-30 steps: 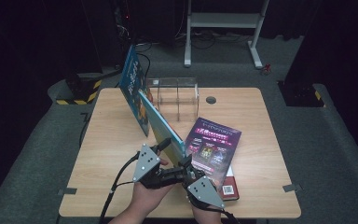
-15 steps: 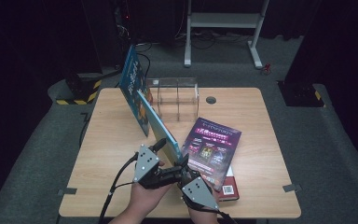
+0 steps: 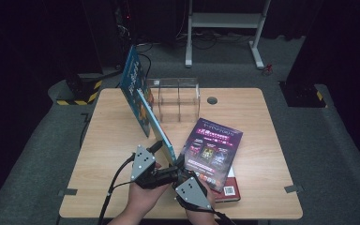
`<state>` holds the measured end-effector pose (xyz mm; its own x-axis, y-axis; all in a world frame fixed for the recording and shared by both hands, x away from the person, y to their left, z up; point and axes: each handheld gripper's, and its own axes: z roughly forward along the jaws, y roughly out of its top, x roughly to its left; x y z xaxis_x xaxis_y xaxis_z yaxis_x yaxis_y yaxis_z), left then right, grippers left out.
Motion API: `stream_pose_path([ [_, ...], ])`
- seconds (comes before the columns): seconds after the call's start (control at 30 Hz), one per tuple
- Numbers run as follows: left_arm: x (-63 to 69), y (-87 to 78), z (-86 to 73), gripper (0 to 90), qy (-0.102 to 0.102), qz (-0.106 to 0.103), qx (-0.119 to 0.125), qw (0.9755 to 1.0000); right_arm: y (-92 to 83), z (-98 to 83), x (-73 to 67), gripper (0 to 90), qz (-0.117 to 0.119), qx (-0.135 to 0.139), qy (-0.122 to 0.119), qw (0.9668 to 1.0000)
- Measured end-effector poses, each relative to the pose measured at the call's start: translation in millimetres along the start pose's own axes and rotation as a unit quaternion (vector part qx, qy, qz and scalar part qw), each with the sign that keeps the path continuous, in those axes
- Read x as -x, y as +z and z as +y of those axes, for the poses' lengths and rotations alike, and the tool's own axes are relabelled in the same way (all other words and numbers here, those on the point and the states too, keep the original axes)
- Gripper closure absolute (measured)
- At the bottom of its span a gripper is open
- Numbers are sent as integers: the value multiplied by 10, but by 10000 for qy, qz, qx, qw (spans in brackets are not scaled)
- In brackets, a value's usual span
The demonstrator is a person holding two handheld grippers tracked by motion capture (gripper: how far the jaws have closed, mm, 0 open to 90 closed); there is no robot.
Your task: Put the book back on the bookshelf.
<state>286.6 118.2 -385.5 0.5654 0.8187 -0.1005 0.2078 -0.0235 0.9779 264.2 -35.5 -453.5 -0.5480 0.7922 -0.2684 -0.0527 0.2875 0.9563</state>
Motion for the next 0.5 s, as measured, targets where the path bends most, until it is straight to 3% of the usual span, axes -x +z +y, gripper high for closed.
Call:
stream_pose_path([
  [0.5,-39,18,-84,131,47,40,-166,9998,41,-32,-54,704,222,-40,11,9997],
])
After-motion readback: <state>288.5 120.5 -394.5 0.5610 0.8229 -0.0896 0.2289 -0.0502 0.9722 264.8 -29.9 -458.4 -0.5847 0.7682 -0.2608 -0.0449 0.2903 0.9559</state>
